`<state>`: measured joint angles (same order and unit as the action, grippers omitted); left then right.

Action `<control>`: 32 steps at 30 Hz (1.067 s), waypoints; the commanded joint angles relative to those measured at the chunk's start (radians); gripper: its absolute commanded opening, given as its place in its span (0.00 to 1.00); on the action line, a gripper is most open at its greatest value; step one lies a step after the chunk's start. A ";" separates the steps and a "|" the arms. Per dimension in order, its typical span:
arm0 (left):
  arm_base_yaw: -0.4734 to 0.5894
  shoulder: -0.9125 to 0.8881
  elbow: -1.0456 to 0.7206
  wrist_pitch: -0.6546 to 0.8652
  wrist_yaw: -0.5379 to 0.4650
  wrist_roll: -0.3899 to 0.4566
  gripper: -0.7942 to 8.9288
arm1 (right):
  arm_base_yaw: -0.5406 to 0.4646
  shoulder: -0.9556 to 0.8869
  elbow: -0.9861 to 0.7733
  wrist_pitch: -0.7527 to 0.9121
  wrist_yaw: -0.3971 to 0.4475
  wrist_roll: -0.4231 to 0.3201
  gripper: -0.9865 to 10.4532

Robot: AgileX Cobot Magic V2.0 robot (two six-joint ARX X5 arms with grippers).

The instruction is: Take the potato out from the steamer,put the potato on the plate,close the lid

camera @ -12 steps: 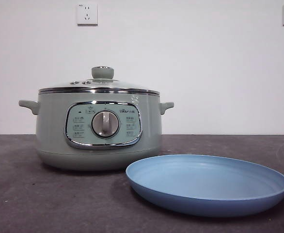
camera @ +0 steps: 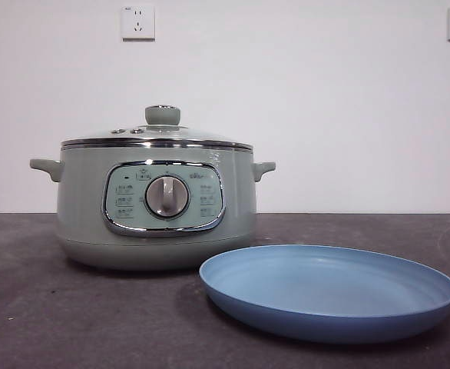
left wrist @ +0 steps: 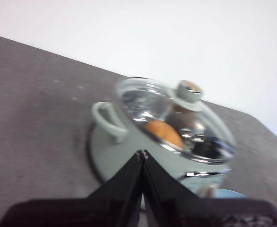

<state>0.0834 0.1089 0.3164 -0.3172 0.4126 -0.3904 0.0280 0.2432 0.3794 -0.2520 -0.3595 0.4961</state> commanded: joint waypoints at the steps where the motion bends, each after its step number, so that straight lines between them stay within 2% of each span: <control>1: 0.001 0.082 0.080 -0.009 0.073 0.035 0.07 | 0.008 0.098 0.108 -0.065 -0.064 -0.090 0.08; 5: 0.001 0.217 0.207 -0.080 0.175 0.118 0.07 | 0.024 0.241 0.269 -0.220 -0.159 -0.219 0.08; 8: 0.001 0.325 0.309 -0.158 0.264 0.213 0.07 | 0.041 0.353 0.394 -0.357 -0.245 -0.341 0.08; 12: 0.001 0.434 0.422 -0.265 0.356 0.314 0.07 | 0.064 0.468 0.535 -0.521 -0.289 -0.487 0.08; 16: 0.000 0.510 0.515 -0.389 0.381 0.423 0.07 | 0.089 0.557 0.644 -0.647 -0.324 -0.599 0.08; 22: -0.013 0.557 0.589 -0.525 0.381 0.528 0.07 | 0.152 0.621 0.731 -0.768 -0.323 -0.675 0.08; 29: -0.021 0.557 0.590 -0.525 0.375 0.529 0.09 | 0.185 0.623 0.732 -0.768 -0.322 -0.677 0.10; 30: -0.021 0.557 0.590 -0.523 0.374 0.527 0.14 | 0.185 0.623 0.732 -0.768 -0.322 -0.677 0.11; 31: -0.021 0.557 0.590 -0.521 0.374 0.524 0.24 | 0.185 0.623 0.732 -0.767 -0.321 -0.672 0.17; 32: -0.021 0.557 0.590 -0.520 0.373 0.522 0.38 | 0.185 0.623 0.732 -0.767 -0.319 -0.665 0.26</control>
<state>0.0650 0.6670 0.9051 -0.8455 0.7879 0.1204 0.2119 0.8658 1.1076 -1.0241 -0.6781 -0.1696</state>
